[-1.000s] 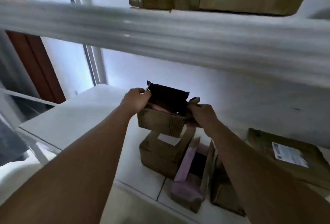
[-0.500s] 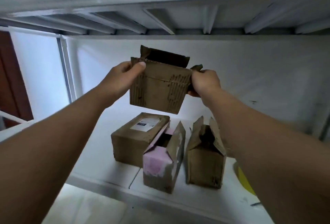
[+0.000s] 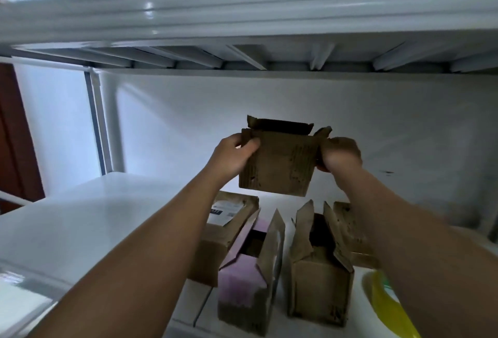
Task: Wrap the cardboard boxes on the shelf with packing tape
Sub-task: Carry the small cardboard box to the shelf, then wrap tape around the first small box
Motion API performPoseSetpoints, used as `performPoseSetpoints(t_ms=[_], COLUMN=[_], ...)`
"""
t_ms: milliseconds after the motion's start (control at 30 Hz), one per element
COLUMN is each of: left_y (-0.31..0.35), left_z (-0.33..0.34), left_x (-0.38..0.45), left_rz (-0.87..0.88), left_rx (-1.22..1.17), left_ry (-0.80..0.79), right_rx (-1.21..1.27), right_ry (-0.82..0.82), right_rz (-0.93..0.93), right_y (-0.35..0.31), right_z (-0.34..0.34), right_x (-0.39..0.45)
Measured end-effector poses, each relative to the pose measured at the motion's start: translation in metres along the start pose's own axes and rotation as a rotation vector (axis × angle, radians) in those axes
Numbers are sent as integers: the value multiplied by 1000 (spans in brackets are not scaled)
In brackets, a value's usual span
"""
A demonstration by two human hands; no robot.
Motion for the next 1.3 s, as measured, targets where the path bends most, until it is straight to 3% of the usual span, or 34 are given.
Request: performPoseSetpoints(t_ms=[233, 567, 700, 767, 867, 900, 1033, 1167, 1300], left_y=[-18, -9, 6, 1, -17, -23, -36, -43, -51], left_z=[19, 77, 92, 102, 121, 125, 128, 114, 94], left_x=[12, -28, -47, -64, -101, -111, -119, -104, -89], left_rz=[35, 58, -86, -78, 47, 86, 252, 213, 150], left_rx=[9, -158, -188, 64, 531, 654, 958, 1049, 1150], left_ry=[-2, -163, -237, -396, -794, -859, -713, -655, -627], right_rx=[15, -129, -152, -177, -210, -218, -260, -236, -296], right_ry=[54, 212, 246, 259, 256, 250, 219, 109, -150], right_rz=[43, -14, 67, 94, 122, 128, 131, 171, 182], right_y=[16, 33, 46, 54, 67, 71, 81, 90, 107], right_z=[-2, -92, -136, -154, -170, -173, -186, -192, -180], right_x=[-2, 4, 15, 16, 15, 14, 12, 8, -1])
Point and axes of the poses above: each hand's wrist, its own x-axis towards the middle knuckle, its own z-axis out of the palm, y = z × x, the point moved 3 cm from there along x, towards the middle knuckle, and after that the axes turned 15 degrees about y, right-handed, at the moved point
